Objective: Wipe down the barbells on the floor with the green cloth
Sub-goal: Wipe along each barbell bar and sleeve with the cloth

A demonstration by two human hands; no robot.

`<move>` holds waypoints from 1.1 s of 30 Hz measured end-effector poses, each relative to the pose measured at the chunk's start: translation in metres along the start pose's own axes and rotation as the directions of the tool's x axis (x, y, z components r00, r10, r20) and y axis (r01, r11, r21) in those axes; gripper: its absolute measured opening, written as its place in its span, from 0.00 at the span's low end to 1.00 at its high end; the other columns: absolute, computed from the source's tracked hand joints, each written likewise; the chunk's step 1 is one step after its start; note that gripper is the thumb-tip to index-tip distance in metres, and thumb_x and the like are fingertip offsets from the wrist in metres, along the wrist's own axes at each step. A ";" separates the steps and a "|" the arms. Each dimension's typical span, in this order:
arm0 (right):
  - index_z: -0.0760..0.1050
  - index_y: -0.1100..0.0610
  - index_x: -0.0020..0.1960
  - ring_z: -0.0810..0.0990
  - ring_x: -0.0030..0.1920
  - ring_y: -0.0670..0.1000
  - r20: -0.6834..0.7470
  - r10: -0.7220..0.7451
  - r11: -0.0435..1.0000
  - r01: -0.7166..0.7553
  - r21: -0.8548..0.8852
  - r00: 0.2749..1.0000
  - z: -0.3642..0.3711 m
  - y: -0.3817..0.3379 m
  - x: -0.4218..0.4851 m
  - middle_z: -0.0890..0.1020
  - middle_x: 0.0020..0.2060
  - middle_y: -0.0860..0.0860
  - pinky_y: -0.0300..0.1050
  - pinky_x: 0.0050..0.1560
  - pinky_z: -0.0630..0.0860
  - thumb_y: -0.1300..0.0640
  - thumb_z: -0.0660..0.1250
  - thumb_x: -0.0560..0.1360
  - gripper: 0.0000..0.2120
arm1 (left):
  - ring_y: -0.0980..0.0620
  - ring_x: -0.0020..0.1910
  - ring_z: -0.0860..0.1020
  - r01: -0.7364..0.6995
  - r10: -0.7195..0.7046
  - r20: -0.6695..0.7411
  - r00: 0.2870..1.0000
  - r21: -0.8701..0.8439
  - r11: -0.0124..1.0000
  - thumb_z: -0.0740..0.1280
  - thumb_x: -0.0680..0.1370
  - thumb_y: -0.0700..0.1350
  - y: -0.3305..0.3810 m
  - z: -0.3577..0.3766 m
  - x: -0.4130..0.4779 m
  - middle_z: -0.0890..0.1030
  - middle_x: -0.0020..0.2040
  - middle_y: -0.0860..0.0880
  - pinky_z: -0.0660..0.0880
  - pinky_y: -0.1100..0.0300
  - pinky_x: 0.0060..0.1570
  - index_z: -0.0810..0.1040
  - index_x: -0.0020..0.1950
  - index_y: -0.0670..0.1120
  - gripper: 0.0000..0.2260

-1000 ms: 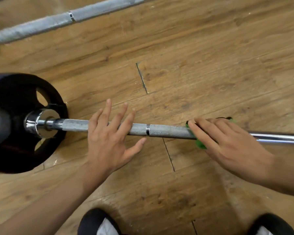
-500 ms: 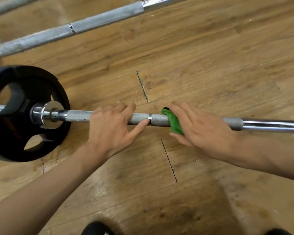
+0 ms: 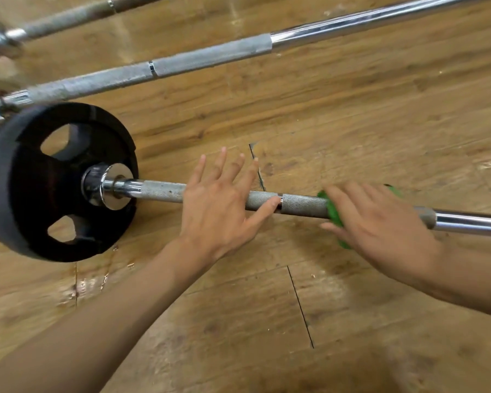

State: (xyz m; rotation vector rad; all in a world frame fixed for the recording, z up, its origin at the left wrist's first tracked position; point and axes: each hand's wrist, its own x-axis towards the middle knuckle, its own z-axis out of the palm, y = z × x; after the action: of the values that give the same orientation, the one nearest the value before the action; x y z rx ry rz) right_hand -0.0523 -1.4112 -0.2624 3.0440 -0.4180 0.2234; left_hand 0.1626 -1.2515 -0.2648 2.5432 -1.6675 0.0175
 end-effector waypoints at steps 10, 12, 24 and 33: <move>0.65 0.56 0.77 0.81 0.46 0.65 0.045 -0.028 0.998 0.030 -0.056 0.999 -0.013 0.066 -0.029 0.80 0.53 0.60 0.60 0.47 0.79 0.42 0.59 0.80 0.29 | 0.39 0.83 0.59 0.038 -0.041 0.070 0.997 0.046 0.998 0.38 0.81 0.71 -0.004 -0.001 0.022 0.69 0.80 0.43 0.53 0.38 0.81 0.66 0.82 0.50 0.40; 0.64 0.60 0.77 0.79 0.48 0.68 0.070 0.053 0.994 -0.046 -0.096 0.996 -0.016 0.089 -0.054 0.78 0.56 0.63 0.63 0.49 0.76 0.43 0.60 0.81 0.31 | 0.40 0.83 0.60 0.046 -0.051 0.099 0.994 0.054 0.997 0.38 0.80 0.70 -0.004 -0.001 0.027 0.70 0.79 0.44 0.52 0.39 0.81 0.68 0.81 0.50 0.40; 0.62 0.65 0.78 0.78 0.48 0.60 0.000 -0.092 0.971 0.090 -0.221 0.996 0.015 -0.017 0.076 0.78 0.53 0.58 0.54 0.45 0.74 0.44 0.51 0.83 0.32 | 0.42 0.84 0.54 0.050 -0.058 0.125 0.990 0.070 0.996 0.32 0.79 0.67 -0.008 -0.007 0.058 0.66 0.82 0.46 0.48 0.42 0.82 0.60 0.84 0.54 0.40; 0.67 0.64 0.75 0.74 0.49 0.67 0.053 0.200 0.972 -0.191 -0.136 0.978 -0.006 0.104 -0.017 0.76 0.54 0.64 0.62 0.51 0.71 0.42 0.54 0.83 0.31 | 0.40 0.85 0.48 0.070 -0.076 0.134 0.988 0.048 0.996 0.30 0.79 0.66 -0.011 -0.006 0.078 0.59 0.85 0.47 0.43 0.40 0.82 0.53 0.86 0.55 0.38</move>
State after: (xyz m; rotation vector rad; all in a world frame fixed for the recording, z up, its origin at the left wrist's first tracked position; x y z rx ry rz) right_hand -0.0975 -1.5067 -0.2552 2.8883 -0.7091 0.0992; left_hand 0.2043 -1.3177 -0.2551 2.6919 -1.6346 -0.1297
